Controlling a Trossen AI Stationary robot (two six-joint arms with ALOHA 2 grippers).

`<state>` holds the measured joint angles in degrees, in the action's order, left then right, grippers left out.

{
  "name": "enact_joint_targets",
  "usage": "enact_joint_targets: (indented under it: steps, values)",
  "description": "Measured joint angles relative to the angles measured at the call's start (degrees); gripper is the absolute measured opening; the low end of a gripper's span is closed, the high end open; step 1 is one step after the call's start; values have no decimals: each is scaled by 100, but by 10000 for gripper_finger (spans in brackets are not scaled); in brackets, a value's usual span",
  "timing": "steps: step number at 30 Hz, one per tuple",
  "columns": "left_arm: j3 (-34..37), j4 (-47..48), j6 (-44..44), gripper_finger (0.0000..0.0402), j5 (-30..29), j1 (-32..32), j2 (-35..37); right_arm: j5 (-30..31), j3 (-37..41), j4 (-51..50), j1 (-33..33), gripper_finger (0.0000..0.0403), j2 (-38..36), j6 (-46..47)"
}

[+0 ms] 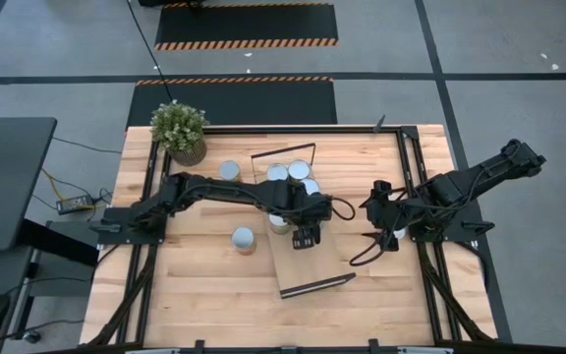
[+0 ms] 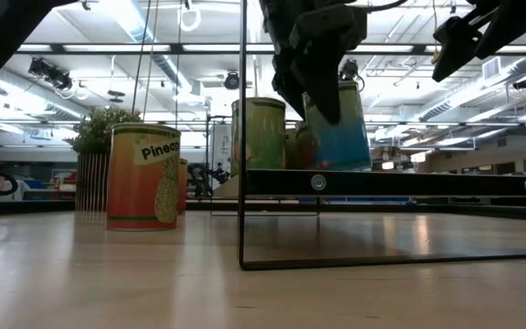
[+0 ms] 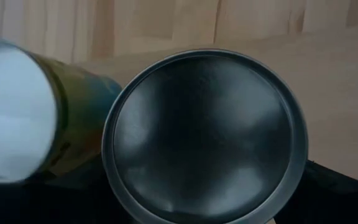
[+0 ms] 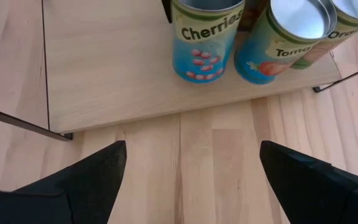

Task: Pick and place cans onto a shelf
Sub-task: Put the canned cherries on the shelf

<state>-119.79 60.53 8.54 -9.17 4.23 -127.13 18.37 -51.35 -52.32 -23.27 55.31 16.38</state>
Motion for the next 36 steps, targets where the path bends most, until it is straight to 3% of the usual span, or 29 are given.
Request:
enact_joint_targets:
  steps: [36]
  values:
    - [0, 205, -86, 318, 40, -20, -7, -4, 0, 38, 0, 377, 0, 9]
